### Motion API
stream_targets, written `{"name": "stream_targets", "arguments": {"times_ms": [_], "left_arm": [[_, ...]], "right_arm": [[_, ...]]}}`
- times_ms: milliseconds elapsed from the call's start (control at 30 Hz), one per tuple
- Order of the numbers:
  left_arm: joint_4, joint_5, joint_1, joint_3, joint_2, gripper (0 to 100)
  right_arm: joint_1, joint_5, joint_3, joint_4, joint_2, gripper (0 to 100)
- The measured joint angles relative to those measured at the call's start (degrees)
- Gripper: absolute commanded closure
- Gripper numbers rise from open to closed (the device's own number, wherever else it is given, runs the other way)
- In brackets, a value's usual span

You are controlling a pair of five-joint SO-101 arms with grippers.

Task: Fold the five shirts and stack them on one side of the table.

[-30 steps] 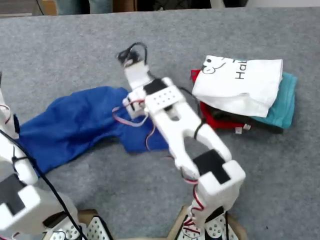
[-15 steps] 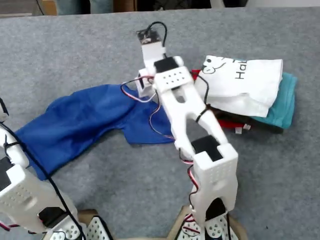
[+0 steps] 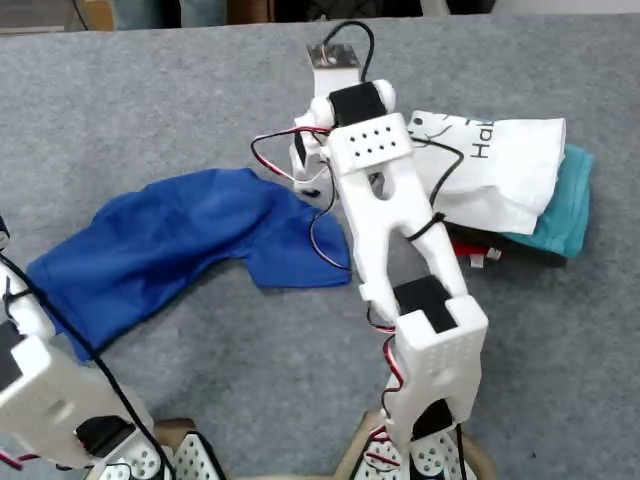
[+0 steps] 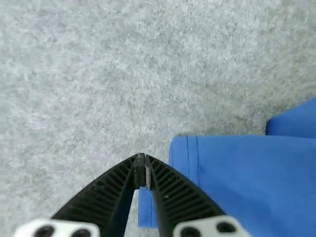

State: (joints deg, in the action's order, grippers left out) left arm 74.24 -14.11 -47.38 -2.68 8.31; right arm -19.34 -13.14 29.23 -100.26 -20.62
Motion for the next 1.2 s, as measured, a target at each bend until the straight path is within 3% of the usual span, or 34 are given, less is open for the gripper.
{"name": "stream_targets", "arguments": {"times_ms": [300,567,867,1067,1200], "left_arm": [[-2.73,0.0,-0.7,13.71,-12.92,97],[-3.08,0.0,-0.7,21.71,-18.29,97],[-4.22,-2.73,-0.7,21.98,-18.29,97],[-4.22,-2.81,-1.58,21.98,-18.29,97],[-4.22,-2.81,-1.58,21.98,-18.29,97]], "right_arm": [[-0.26,-6.59,-25.67,0.97,12.04,91.0],[-0.18,-9.41,-46.07,16.7,13.54,91.0],[-0.18,-9.41,-51.25,24.26,13.54,90.1],[-0.18,-10.46,-51.25,24.35,13.54,70.7],[-0.18,-11.25,-51.25,25.32,13.54,71.7]]}}
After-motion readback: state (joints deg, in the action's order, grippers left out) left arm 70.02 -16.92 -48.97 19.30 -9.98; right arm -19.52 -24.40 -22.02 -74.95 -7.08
